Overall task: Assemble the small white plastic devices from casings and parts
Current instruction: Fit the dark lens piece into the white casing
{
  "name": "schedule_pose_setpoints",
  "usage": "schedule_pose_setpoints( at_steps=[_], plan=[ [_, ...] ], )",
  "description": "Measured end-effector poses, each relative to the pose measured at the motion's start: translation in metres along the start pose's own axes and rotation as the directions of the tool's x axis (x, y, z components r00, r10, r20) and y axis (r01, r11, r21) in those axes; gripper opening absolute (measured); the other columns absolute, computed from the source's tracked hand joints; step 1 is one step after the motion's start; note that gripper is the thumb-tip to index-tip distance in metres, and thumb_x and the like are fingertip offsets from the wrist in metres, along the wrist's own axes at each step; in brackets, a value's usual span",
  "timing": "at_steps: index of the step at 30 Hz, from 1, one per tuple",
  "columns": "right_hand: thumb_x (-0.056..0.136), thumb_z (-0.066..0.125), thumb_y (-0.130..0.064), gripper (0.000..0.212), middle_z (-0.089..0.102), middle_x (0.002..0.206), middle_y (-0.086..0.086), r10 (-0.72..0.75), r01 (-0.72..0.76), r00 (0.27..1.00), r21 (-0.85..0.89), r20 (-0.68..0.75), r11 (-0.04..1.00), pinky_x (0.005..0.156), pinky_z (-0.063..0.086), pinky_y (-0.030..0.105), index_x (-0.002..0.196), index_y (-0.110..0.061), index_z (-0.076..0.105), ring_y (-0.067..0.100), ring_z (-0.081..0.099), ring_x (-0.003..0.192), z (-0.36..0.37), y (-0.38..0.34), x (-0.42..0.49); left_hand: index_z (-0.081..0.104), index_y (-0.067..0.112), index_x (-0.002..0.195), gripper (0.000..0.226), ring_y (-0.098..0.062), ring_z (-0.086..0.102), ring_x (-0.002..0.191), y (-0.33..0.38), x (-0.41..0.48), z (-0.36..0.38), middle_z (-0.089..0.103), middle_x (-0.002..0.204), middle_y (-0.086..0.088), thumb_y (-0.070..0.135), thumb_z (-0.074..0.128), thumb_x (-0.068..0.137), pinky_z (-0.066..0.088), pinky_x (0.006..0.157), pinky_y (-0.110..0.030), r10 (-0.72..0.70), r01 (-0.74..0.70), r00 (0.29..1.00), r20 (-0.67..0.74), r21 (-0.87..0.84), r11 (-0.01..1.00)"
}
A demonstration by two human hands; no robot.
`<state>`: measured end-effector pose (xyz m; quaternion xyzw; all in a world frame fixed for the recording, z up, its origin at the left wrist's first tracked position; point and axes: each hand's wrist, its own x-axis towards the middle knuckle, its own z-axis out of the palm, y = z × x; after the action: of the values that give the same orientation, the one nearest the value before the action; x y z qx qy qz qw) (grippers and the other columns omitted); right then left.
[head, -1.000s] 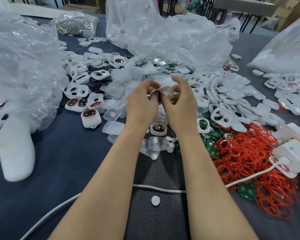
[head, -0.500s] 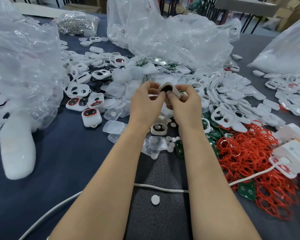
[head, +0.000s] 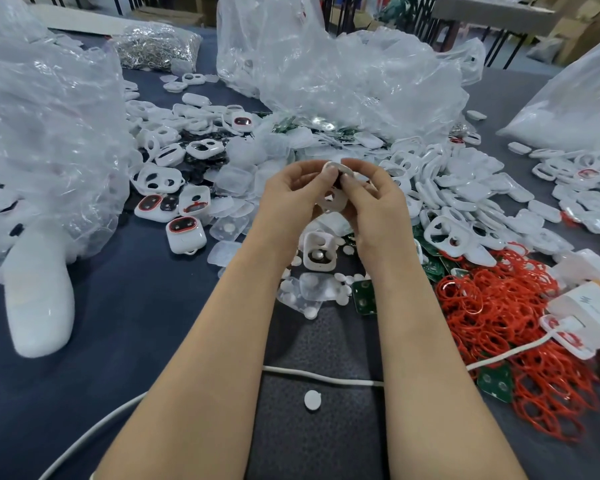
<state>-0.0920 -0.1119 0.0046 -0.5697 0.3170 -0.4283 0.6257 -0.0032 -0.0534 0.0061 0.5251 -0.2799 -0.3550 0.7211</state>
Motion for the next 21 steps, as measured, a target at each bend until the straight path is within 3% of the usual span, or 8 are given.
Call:
schedule_pose_setpoints(
  at_steps=[2, 5, 8, 11, 15, 18, 21],
  plan=[
    [0.095, 0.056, -0.007, 0.018, 0.069, 0.085, 0.006, -0.035, 0.033, 0.998, 0.028, 0.054, 0.999, 0.075, 0.057, 0.027, 0.107, -0.019, 0.061, 0.014, 0.068, 0.078, -0.002, -0.001, -0.001, 0.067, 0.012, 0.094, 0.005, -0.01, 0.066, 0.073, 0.001, 0.001, -0.002, 0.071, 0.079, 0.002, 0.015, 0.062, 0.092, 0.054, 0.066, -0.021, -0.076, 0.081, 0.996, 0.045, -0.132, 0.988],
    [0.095, 0.056, -0.012, 0.025, 0.069, 0.096, 0.007, -0.176, 0.199, 0.978, -0.275, 0.108, 0.94, 0.085, 0.055, 0.035, 0.111, -0.031, 0.06, 0.016, 0.068, 0.089, -0.003, -0.001, -0.003, 0.065, 0.009, 0.101, 0.011, -0.011, 0.066, 0.073, 0.003, 0.002, -0.004, 0.07, 0.084, -0.002, 0.015, 0.061, 0.092, 0.054, 0.062, -0.021, -0.207, 0.217, 0.976, 0.066, -0.311, 0.925],
    [0.093, 0.058, -0.01, 0.024, 0.067, 0.101, 0.002, -0.28, 0.318, 0.948, -0.474, 0.15, 0.821, 0.087, 0.052, 0.034, 0.111, -0.024, 0.065, 0.016, 0.064, 0.092, 0.001, 0.001, -0.003, 0.061, 0.007, 0.113, 0.025, -0.014, 0.063, 0.086, 0.002, 0.004, -0.005, 0.065, 0.1, -0.007, 0.019, 0.062, 0.092, 0.055, 0.072, -0.022, -0.29, 0.295, 0.954, 0.07, -0.366, 0.882],
    [0.09, 0.06, -0.007, 0.027, 0.06, 0.106, 0.004, -0.399, 0.417, 0.901, -0.603, 0.172, 0.68, 0.082, 0.046, 0.014, 0.113, -0.019, 0.068, 0.012, 0.058, 0.09, 0.003, 0.002, -0.003, 0.062, 0.007, 0.106, 0.018, -0.017, 0.059, 0.093, 0.001, 0.004, -0.006, 0.063, 0.099, -0.009, 0.019, 0.062, 0.092, 0.048, 0.092, -0.027, -0.349, 0.348, 0.934, 0.075, -0.416, 0.841],
    [0.089, 0.061, -0.007, 0.02, 0.057, 0.106, 0.006, -0.493, 0.457, 0.856, -0.677, 0.158, 0.576, 0.088, 0.043, 0.025, 0.106, -0.015, 0.071, 0.024, 0.053, 0.104, 0.008, 0.006, -0.005, 0.065, 0.01, 0.088, 0.007, -0.012, 0.058, 0.083, 0.002, 0.004, -0.006, 0.065, 0.082, -0.003, 0.014, 0.061, 0.092, 0.051, 0.082, -0.023, -0.357, 0.341, 0.933, 0.048, -0.435, 0.833],
    [0.089, 0.062, -0.007, 0.009, 0.061, 0.096, 0.006, -0.536, 0.463, 0.838, -0.649, 0.099, 0.604, 0.082, 0.047, 0.031, 0.097, -0.008, 0.066, 0.023, 0.057, 0.093, 0.011, 0.005, -0.006, 0.063, 0.008, 0.091, 0.005, -0.013, 0.062, 0.073, 0.002, 0.005, -0.003, 0.065, 0.078, -0.004, 0.005, 0.059, 0.091, 0.056, 0.068, -0.022, -0.313, 0.279, 0.95, -0.022, -0.398, 0.874],
    [0.091, 0.06, -0.007, 0.012, 0.061, 0.086, -0.003, -0.46, 0.391, 0.886, -0.44, -0.06, 0.809, 0.077, 0.052, 0.031, 0.102, -0.011, 0.058, 0.016, 0.061, 0.079, 0.009, 0.002, -0.006, 0.058, 0.007, 0.099, 0.015, -0.014, 0.061, 0.074, -0.004, 0.008, -0.002, 0.062, 0.084, -0.004, -0.005, 0.055, 0.091, 0.053, 0.07, -0.025, -0.18, 0.157, 0.96, -0.213, -0.12, 0.98]
  ],
)
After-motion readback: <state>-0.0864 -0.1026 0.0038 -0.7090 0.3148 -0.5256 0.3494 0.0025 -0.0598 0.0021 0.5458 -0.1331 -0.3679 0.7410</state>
